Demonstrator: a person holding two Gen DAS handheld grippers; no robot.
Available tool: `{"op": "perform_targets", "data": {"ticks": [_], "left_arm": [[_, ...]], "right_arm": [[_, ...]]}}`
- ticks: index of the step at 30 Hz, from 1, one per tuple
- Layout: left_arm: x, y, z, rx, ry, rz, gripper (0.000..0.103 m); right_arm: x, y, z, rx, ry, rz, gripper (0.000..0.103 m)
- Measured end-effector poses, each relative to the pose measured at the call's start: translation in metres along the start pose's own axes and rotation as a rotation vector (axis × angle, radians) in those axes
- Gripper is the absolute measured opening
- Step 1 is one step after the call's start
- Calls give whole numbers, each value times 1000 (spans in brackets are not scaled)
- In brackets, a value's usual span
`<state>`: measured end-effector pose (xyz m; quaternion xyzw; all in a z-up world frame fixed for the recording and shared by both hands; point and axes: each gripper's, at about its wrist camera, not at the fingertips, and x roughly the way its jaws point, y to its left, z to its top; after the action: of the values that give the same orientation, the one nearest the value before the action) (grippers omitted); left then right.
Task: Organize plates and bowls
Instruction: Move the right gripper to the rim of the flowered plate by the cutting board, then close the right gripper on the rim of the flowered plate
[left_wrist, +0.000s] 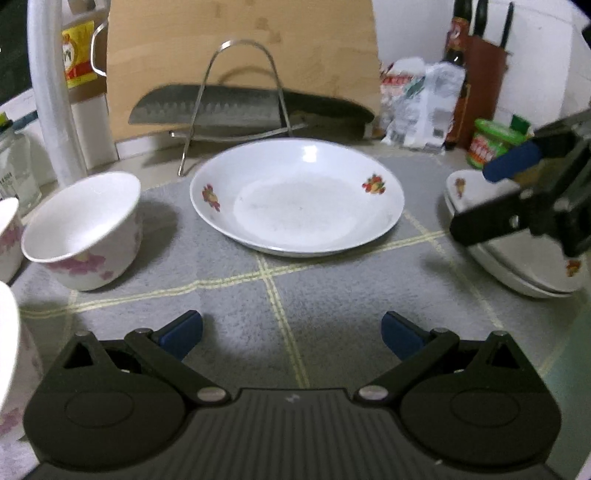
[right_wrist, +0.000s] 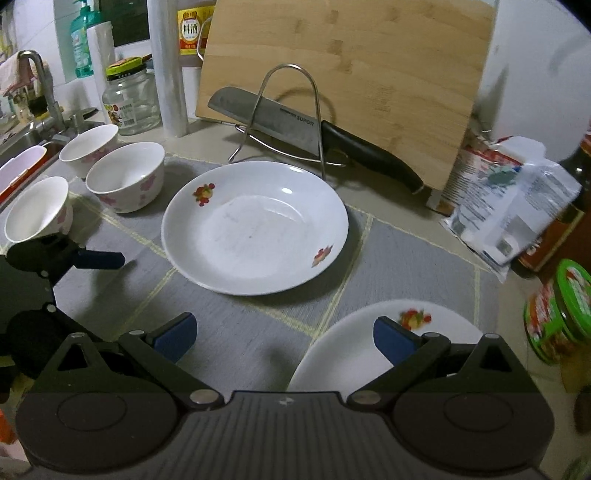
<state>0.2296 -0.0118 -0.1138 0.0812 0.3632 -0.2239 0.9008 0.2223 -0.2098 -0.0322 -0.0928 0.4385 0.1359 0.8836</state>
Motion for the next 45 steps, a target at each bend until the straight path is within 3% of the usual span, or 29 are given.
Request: {"op": "perform_targets", "data": {"ticks": [20, 34, 45], "left_arm": [[26, -4, 18, -13, -33, 49, 103], [35, -2, 25, -6, -42, 42, 103], [37, 0, 25, 6, -49, 30, 103]], "right_arm": [[68, -50, 51, -74, 80, 154, 103], [118, -59, 81, -104, 174, 299, 103], [137, -50, 90, -129, 181, 338, 103]]}}
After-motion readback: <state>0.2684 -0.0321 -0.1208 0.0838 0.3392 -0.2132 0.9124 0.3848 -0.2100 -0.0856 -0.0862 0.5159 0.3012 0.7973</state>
